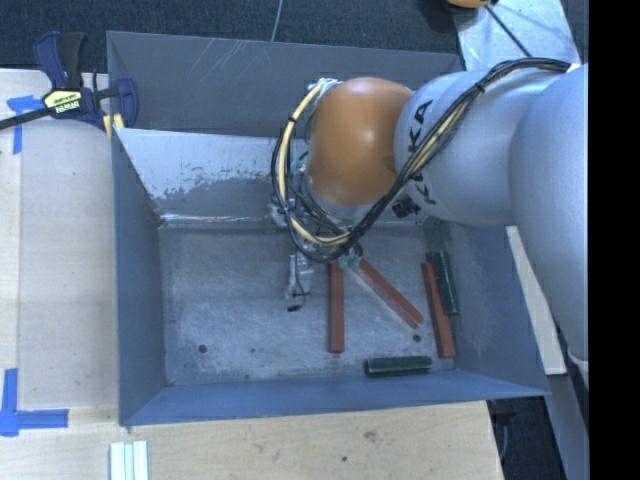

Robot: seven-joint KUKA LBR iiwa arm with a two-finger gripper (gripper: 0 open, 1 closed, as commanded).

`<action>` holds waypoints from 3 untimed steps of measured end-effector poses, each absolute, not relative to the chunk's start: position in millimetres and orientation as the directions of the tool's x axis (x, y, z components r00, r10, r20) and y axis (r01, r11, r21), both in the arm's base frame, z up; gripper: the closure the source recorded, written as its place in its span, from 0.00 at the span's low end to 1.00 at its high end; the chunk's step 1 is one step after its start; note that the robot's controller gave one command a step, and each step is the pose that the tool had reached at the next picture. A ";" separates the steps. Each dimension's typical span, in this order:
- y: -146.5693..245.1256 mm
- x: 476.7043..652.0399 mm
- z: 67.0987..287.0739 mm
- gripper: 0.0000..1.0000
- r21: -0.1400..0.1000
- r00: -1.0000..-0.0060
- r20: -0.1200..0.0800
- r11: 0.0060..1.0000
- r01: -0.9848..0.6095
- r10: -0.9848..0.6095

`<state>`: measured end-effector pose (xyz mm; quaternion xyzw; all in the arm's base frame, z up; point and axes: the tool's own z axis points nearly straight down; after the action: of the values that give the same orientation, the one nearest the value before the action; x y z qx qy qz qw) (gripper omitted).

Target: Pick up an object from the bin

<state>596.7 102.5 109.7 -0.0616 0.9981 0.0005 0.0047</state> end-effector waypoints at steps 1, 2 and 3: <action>80.3 599.6 112.4 0.00 0.000 -0.995 -0.001 0.995 -0.102 -0.102; 57.7 614.5 111.1 0.00 -0.001 -0.927 -0.005 0.927 -0.376 -0.376; 46.1 627.0 70.8 0.00 0.003 -0.909 0.005 0.909 -0.416 -0.416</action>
Offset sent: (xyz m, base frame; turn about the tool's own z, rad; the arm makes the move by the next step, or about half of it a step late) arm 0.0240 -0.0560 -0.0041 -0.3418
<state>627.0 46.1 70.8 -0.2128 0.9771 0.0011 -0.0027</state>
